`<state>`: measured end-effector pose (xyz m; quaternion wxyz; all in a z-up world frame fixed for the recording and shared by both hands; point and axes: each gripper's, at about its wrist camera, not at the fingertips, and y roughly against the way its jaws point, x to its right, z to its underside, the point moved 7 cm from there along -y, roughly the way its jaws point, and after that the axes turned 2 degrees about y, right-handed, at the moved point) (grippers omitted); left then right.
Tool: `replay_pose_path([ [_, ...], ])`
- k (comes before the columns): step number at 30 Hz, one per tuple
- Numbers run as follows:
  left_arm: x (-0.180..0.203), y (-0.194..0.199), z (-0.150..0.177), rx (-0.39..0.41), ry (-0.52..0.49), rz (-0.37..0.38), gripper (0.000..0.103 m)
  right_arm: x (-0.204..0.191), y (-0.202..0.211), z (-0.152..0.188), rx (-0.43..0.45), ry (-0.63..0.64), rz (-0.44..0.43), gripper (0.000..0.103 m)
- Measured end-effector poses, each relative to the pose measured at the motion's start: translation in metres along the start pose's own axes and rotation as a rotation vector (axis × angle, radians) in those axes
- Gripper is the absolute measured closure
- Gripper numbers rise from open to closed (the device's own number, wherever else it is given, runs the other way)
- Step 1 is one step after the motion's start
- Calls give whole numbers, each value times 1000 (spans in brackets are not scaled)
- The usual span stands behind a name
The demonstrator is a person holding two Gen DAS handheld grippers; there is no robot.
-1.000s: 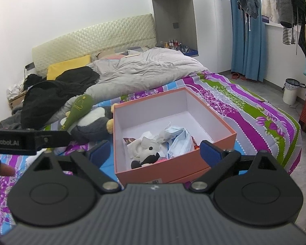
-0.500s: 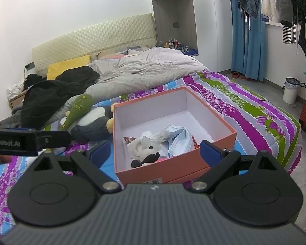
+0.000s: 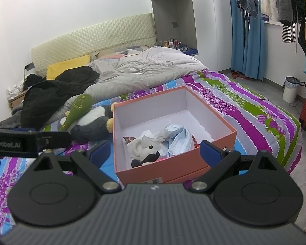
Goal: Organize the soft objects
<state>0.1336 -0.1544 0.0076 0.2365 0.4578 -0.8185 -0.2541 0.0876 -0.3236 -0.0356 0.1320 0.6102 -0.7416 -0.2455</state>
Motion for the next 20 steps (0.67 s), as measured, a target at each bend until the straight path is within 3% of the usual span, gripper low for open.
replay_pose_path([
  [20,2,2,-1,5,-4,0,0,-1,1,-1,5,3,6,7],
])
